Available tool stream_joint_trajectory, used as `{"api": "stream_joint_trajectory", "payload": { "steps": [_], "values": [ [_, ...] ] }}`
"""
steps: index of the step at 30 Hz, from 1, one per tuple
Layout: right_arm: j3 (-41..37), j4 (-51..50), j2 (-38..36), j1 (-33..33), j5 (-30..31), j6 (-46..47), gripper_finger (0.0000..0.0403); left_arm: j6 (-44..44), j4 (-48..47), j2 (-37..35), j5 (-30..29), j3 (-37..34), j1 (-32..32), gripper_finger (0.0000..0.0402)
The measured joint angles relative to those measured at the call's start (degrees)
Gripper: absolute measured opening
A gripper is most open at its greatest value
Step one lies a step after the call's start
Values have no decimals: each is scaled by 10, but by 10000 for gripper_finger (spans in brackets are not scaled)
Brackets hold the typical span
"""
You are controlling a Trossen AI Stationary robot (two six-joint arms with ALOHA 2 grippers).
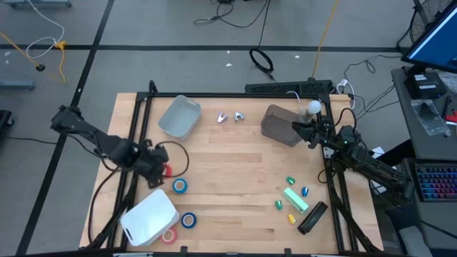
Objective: Pick and place Stapler, Stapler remover, tape
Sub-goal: Put the orange tape into the black bin
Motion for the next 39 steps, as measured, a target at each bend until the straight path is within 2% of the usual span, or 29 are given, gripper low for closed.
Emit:
{"api": "stream_joint_trajectory", "payload": {
  "steps": [4,8,13,18,29,39],
  "values": [
    [0,22,1,8,-15,7,141,15,93,-6,-44,26,30,27],
    [0,94,14,30,-15,-2,141,45,216,-3,-47,28,68,27],
    [10,207,71,78,-14,-39,141,63,351,15,-26,27,126,27],
    [72,205,173,133,-14,-110,141,55,447,39,34,27,183,27],
    [224,203,423,228,-15,-275,141,0,524,60,97,27,232,27],
    [355,198,603,285,-12,-495,141,-12,570,60,147,27,256,27]
  ]
}}
